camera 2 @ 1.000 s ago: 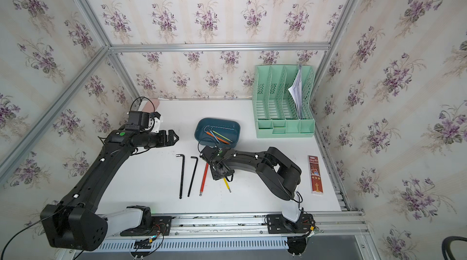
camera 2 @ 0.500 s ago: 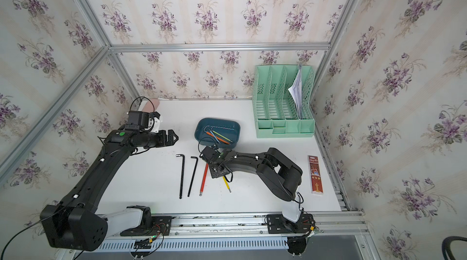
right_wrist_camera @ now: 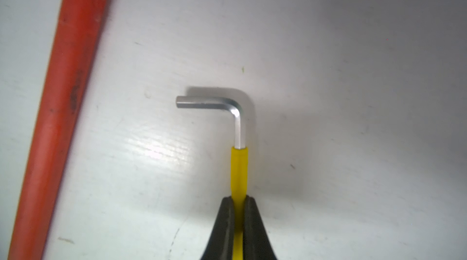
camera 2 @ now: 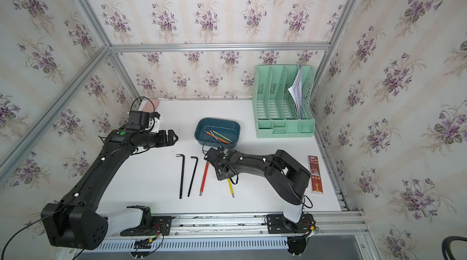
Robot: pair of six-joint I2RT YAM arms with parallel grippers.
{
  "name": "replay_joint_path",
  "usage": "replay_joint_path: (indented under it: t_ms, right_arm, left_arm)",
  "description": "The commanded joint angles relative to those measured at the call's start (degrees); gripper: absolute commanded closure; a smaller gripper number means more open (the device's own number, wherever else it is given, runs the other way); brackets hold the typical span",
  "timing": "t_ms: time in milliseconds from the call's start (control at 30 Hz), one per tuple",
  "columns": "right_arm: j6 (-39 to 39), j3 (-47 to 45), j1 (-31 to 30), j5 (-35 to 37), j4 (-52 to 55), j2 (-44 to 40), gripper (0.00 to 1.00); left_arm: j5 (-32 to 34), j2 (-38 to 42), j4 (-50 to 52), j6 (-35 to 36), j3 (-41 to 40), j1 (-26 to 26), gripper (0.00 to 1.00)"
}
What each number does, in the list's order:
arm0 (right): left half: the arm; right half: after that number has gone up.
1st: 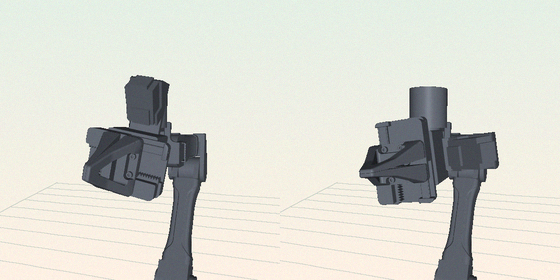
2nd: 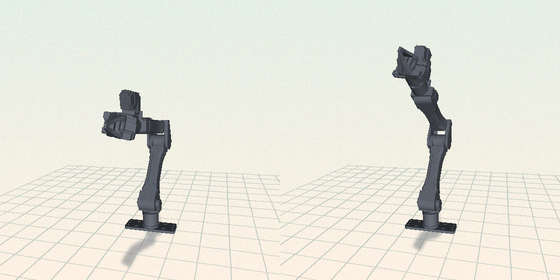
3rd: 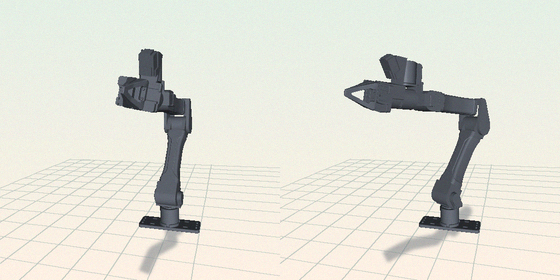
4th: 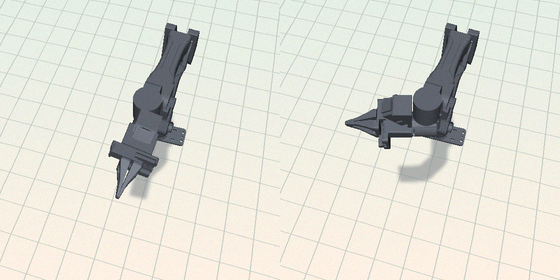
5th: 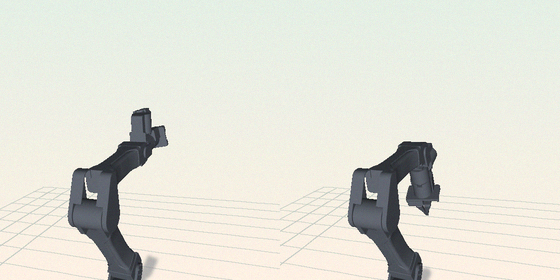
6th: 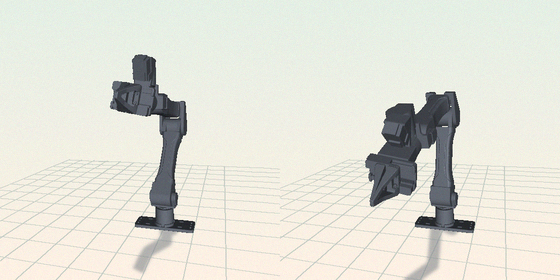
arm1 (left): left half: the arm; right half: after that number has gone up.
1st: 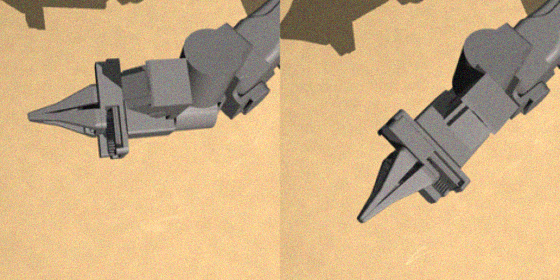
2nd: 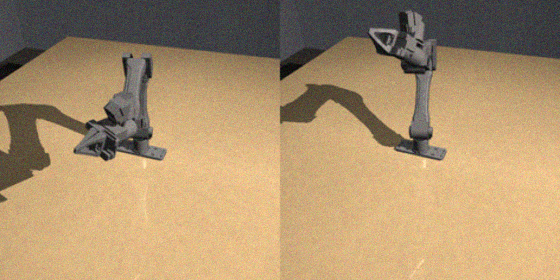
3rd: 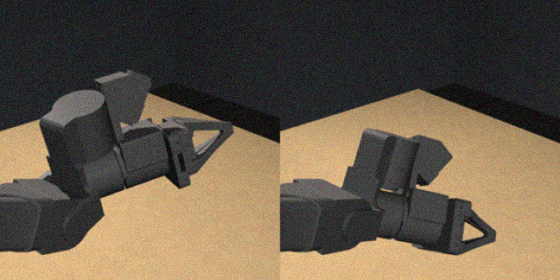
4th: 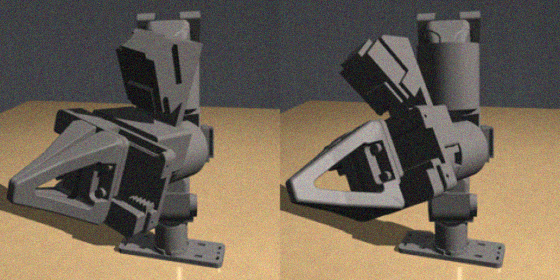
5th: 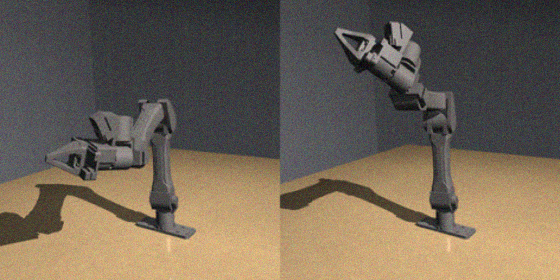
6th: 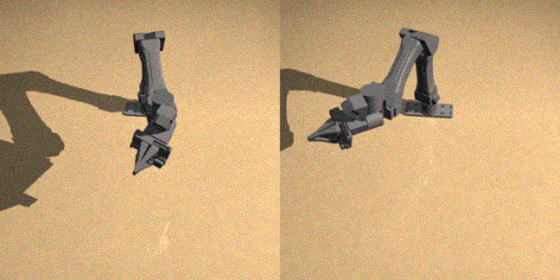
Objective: Put the hex key on the desktop into the storage box
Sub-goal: Pick up the Allen key from the center of the board, then place the Allen key in the storage box.
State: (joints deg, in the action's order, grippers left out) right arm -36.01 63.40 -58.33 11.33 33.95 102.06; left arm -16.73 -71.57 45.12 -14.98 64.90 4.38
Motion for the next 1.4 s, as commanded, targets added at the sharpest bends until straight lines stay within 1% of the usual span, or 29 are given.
replay_joint_path:
  t_ms: [0, 267, 400, 533, 667, 733, 867, 1033, 1133, 1200, 1300, 1367]
  right_arm:
    - [-0.44, 0.82, 0.05, 2.81, 2.46, -1.87, 1.00]
    - [0.48, 1.82, 0.19, 4.05, 1.71, -6.11, 1.00]
    - [1.17, 2.03, 0.41, 5.15, 1.64, -8.27, 1.00]
    - [1.86, 1.35, 0.63, 5.98, 1.29, -10.96, 1.00]
    - [3.02, 0.47, 1.26, 5.40, 0.25, -13.17, 1.00]
    - [4.73, 0.19, 1.54, 3.80, -0.72, -13.56, 1.00]
    - [5.55, 1.67, 1.74, 4.97, 1.08, -13.05, 1.00]
    - [6.40, 2.30, 3.07, 5.27, 1.12, -13.64, 1.00]
    - [7.01, 3.11, 4.04, 4.62, 0.96, -13.53, 1.00]
    - [7.89, 3.55, 4.64, 3.77, 0.41, -13.27, 1.00]
    - [9.76, 5.08, 5.86, 2.36, -0.07, -12.06, 1.00]
    - [11.09, 6.43, 6.78, 1.87, -0.19, -10.63, 1.00]
  left_arm:
    - [0.91, 0.04, -0.16, 0.59, 0.20, -0.08, 0.01]
    - [1.09, -1.37, 0.13, 0.58, 0.57, -0.08, 0.01]
    - [-0.14, -1.92, -1.32, 0.48, 0.70, -0.08, 0.01]
    - [-1.16, -4.45, 0.13, -0.19, 4.92, -0.08, 0.01]
    - [-4.32, -6.50, -2.23, -2.28, 8.14, -0.01, 0.01]
    - [-6.42, -8.63, -2.70, -2.52, 10.92, -0.08, 0.01]
    - [-7.10, -13.30, -2.66, -1.77, 14.85, -0.08, 0.01]
    - [-6.22, -16.09, -4.14, -1.37, 14.12, -0.07, 0.01]
    - [-7.00, -16.30, -3.76, -1.63, 13.45, -0.20, 0.01]
    - [-6.73, -15.44, -3.92, -1.32, 13.01, -0.16, 0.01]
    - [-4.15, -13.36, -4.64, -1.11, 11.63, -0.16, 0.01]
    - [-4.10, -12.43, -4.78, -0.94, 11.03, -0.16, 0.01]
